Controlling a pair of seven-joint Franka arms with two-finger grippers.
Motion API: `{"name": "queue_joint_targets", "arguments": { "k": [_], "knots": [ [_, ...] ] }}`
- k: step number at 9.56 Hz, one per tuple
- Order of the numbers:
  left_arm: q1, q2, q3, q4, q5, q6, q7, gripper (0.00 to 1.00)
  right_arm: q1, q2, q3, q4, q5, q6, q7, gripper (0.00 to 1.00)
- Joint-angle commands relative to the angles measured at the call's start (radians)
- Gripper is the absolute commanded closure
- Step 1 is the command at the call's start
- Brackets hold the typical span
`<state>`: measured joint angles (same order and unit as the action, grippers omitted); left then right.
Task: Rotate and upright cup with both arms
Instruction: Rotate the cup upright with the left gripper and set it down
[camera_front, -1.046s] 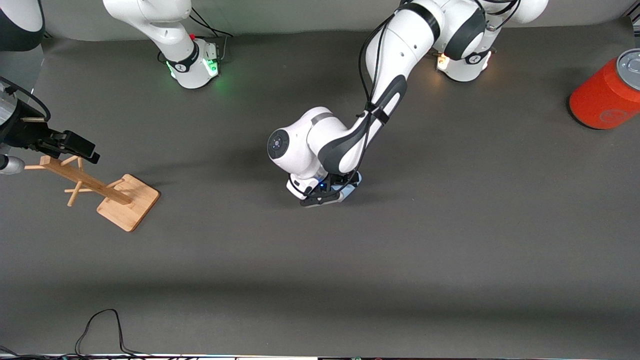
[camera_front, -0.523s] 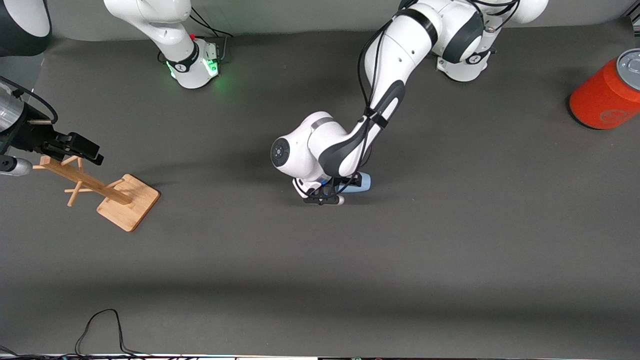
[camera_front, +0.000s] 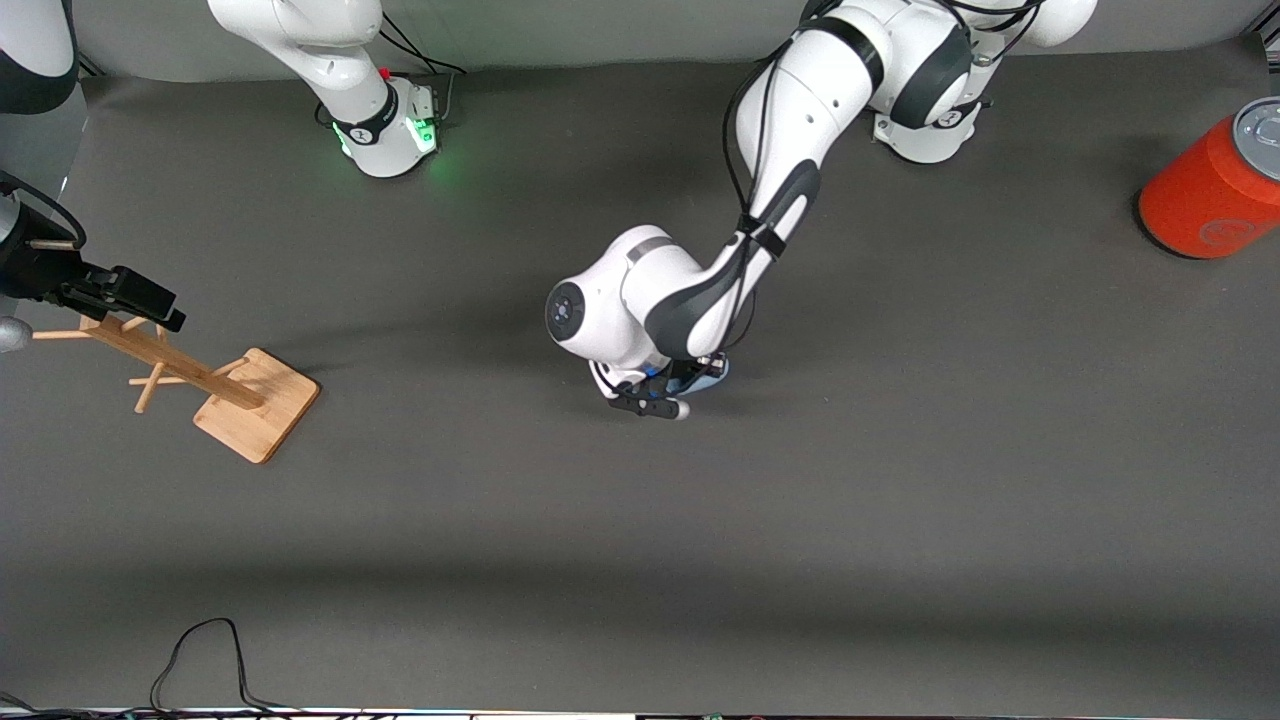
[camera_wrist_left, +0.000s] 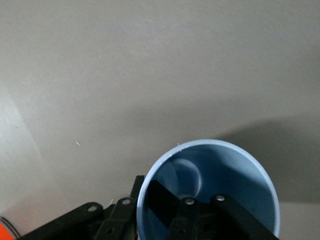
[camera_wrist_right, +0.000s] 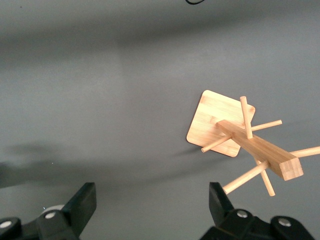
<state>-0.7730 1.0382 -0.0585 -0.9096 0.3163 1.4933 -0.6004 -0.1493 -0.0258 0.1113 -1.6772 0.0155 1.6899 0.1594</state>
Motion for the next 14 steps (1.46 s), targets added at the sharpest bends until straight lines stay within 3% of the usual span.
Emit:
{"name": "queue_joint_targets", "arguments": {
  "k": [1,4,5,6,8,9,12,14],
  "knots": [
    [0.067,-0.091,-0.014,-0.005,-0.122,-0.005,0.011,1.0,-0.003,-0.022,0.004,-0.019,0.001,0.017,-0.024,0.0],
    [0.179,-0.221,-0.001,-0.02,-0.415,0.039,-0.07,1.0,-0.001,-0.02,0.002,-0.027,0.0,0.008,-0.024,0.0],
    [0.191,-0.265,0.002,-0.063,-0.446,0.077,-0.081,1.0,0.002,-0.022,0.002,-0.027,0.0,0.007,-0.023,0.0],
    [0.195,-0.318,0.0,-0.15,-0.456,0.144,-0.084,1.0,0.004,-0.025,0.004,-0.032,-0.002,0.007,-0.023,0.0],
    [0.182,-0.522,0.0,-0.575,-0.453,0.504,-0.088,1.0,-0.001,-0.031,0.004,-0.042,-0.011,0.007,-0.024,0.0],
    [0.175,-0.576,-0.001,-0.738,-0.441,0.694,-0.11,1.0,0.002,-0.033,0.004,-0.044,-0.011,0.007,-0.024,0.0],
    [0.147,-0.57,0.003,-0.998,-0.433,1.125,-0.127,1.0,0.004,-0.066,0.005,-0.071,-0.011,0.005,-0.024,0.0],
    [0.135,-0.534,0.006,-1.023,-0.433,1.196,-0.127,1.0,0.004,-0.089,0.002,-0.105,-0.009,0.01,-0.024,0.0]
  ]
}}
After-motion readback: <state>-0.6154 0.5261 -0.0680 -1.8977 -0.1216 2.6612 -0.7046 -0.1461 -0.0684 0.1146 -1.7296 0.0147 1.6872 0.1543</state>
